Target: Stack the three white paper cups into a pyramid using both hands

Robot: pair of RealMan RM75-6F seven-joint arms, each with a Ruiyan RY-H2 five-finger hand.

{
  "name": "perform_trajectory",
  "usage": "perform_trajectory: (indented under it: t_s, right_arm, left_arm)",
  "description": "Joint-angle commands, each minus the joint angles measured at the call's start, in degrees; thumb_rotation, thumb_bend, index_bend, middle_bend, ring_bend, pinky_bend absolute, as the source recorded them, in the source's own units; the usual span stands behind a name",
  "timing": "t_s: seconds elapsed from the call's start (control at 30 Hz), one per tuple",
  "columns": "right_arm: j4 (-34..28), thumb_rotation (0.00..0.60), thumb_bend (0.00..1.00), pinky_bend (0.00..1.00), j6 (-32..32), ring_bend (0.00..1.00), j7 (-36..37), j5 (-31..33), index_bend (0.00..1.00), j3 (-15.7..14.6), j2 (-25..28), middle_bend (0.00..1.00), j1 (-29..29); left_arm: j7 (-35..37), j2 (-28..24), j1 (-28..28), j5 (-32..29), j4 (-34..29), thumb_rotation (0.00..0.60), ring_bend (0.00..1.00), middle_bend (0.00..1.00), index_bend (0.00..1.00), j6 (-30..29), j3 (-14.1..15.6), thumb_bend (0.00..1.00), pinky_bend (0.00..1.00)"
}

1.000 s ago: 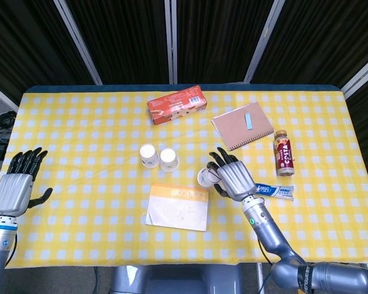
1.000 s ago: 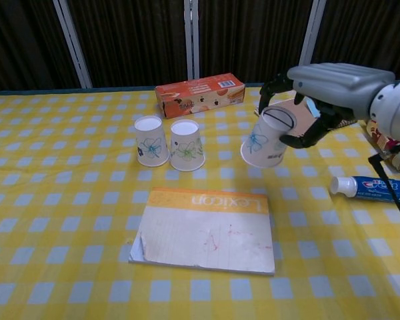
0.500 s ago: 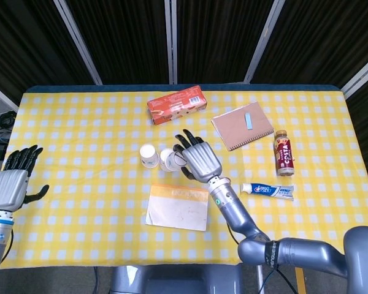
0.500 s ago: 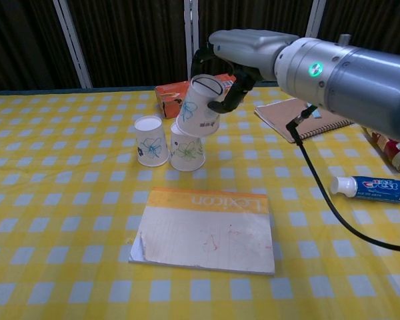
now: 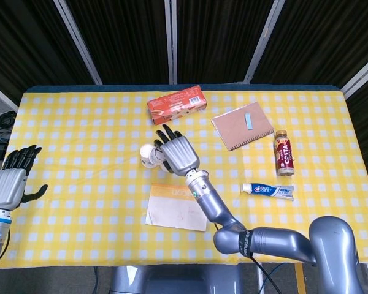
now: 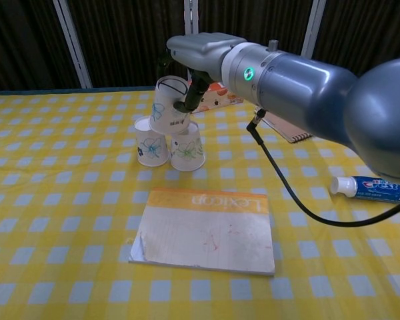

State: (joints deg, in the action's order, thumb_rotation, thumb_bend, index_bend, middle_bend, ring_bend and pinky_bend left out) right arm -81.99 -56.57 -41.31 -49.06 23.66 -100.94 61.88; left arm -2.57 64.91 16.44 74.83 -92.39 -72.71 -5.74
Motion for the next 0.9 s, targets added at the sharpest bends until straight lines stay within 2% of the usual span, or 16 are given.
perform_trajectory:
  t_s: [0.03,0.43,0.77,0.9]
  right_arm:
    - [2.9,0.6,0.31,0.28,0.5,0.0,0.6,-0.1,0.45,0.1,-1.5,0.15,1.7]
    - [6.8,0.6,0.3,0.26,1.0,0.0,0.1,1.5,0.44,-0.9,-3.0,0.14,4.3]
    - [5.6,0.6,0.24,0.23,0.0,0.0,-1.6,3.5,0.25,-1.6,-2.9,0.07,5.2]
    - [4.8,0.6,0.23,0.23,-0.9,0.0,-1.9,3.6,0.23,-1.6,-2.8,0.06,5.4]
  left_arm:
    - [0.4,-0.1,0.0,-0.3,0.3,0.6,0.0,0.0,0.0,0.3,-0.2,0.31,0.0]
    - [1.1,-0.4,0.4,-0.9,0.6,0.6,0.0,0.0,0.0,1.8,-0.3,0.31,0.0]
    - [0.9,-0.5,0.3,-0.8,0.3,0.6,0.0,0.0,0.0,1.9,-0.3,0.31,0.0]
    - [0.9,-0.5,0.2,-0.8,0.2,0.6,0.0,0.0,0.0,1.8,-0.3,0.31,0.0]
